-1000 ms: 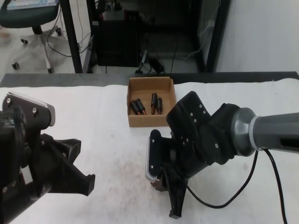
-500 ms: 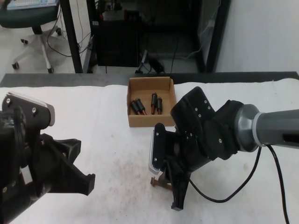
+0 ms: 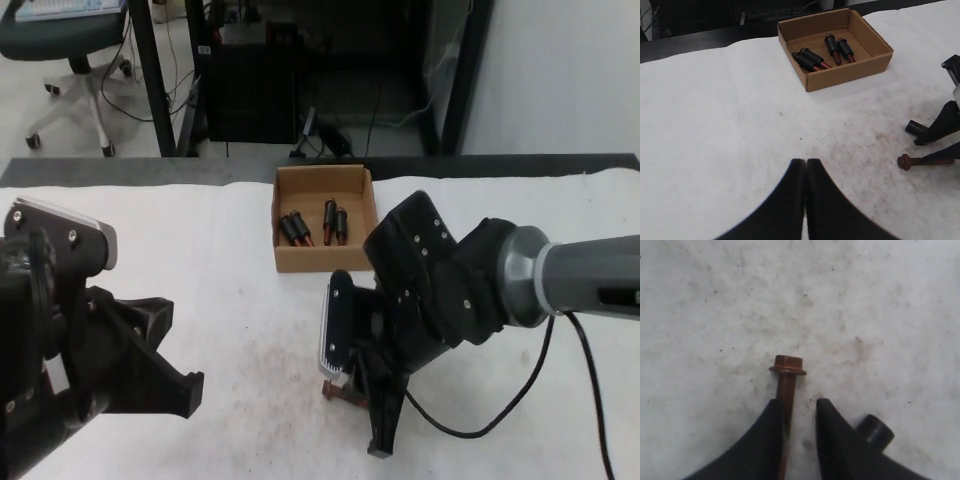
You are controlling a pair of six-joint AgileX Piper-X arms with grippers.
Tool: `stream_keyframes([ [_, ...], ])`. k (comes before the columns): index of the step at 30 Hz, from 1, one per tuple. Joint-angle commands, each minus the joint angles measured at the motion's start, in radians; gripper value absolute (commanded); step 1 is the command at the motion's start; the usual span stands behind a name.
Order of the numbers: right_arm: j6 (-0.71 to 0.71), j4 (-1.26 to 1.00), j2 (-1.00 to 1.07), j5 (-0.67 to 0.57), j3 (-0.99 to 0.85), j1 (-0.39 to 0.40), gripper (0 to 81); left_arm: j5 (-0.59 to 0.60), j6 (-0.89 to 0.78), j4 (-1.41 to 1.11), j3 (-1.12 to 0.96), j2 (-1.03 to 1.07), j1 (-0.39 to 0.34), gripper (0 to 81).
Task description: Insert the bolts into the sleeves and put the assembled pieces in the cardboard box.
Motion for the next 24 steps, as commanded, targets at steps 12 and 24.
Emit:
stream_keyframes([
  [12,0.004,0.022,0.049,0.031,-0.115,0.034,22.8,0.0,-0.01,-0.011,-0.008,-0.01,0.003,0.3],
  [24,0.011,0.091,0.095,0.031,-0.146,0.034,19.1,0.0,-0.01,-0.011,-0.008,-0.01,0.003,0.3],
])
